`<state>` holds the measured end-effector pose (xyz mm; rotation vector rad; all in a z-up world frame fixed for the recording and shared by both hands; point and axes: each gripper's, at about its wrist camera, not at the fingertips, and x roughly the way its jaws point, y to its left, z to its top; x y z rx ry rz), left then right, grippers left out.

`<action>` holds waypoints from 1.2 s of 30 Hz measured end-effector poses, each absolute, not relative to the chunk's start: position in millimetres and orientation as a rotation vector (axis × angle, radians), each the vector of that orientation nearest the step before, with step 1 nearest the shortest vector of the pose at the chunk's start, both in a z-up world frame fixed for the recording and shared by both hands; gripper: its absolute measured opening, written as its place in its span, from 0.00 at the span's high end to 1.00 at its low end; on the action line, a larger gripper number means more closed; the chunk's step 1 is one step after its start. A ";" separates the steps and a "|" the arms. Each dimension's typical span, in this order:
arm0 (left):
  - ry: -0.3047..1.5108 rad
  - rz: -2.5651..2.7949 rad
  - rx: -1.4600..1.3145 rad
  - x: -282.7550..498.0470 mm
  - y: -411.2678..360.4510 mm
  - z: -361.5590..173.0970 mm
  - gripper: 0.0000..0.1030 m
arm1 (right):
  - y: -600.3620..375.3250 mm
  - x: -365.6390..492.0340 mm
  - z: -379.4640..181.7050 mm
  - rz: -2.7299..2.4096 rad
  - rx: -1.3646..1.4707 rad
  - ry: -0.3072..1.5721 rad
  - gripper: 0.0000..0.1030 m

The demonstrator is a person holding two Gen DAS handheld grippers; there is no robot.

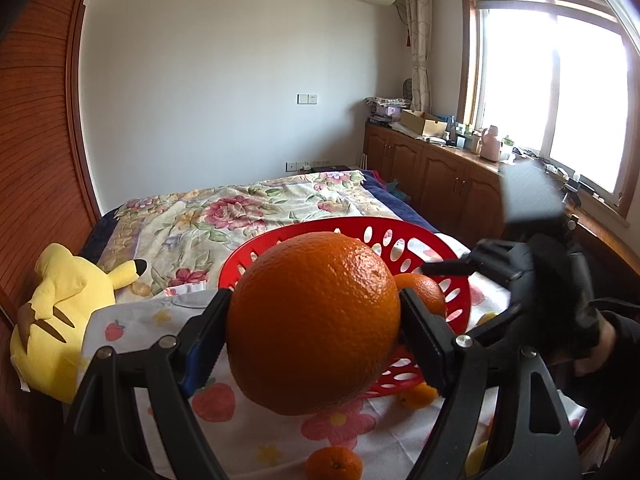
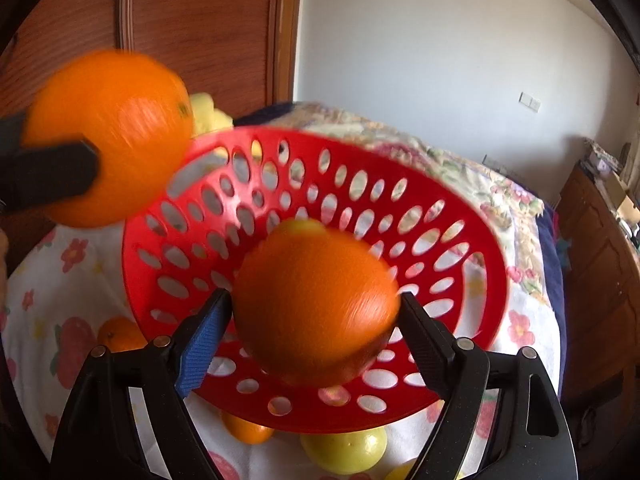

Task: Organize fruits
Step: 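Carry both oranges over the red basket and open the right tool inside it, then lower the orange in the left tool into the basket and open it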

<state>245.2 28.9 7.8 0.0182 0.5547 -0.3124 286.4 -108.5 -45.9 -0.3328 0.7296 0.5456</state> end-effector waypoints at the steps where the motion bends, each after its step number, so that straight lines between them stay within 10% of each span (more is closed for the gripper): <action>1: 0.559 -0.309 0.018 247.4 28.5 6.6 0.22 | -111.3 286.8 -41.2 0.543 -0.314 0.719 0.17; 36: 0.743 -0.198 0.105 303.9 -10.2 -41.5 0.21 | -164.2 264.7 -27.0 0.494 -0.187 0.658 0.15</action>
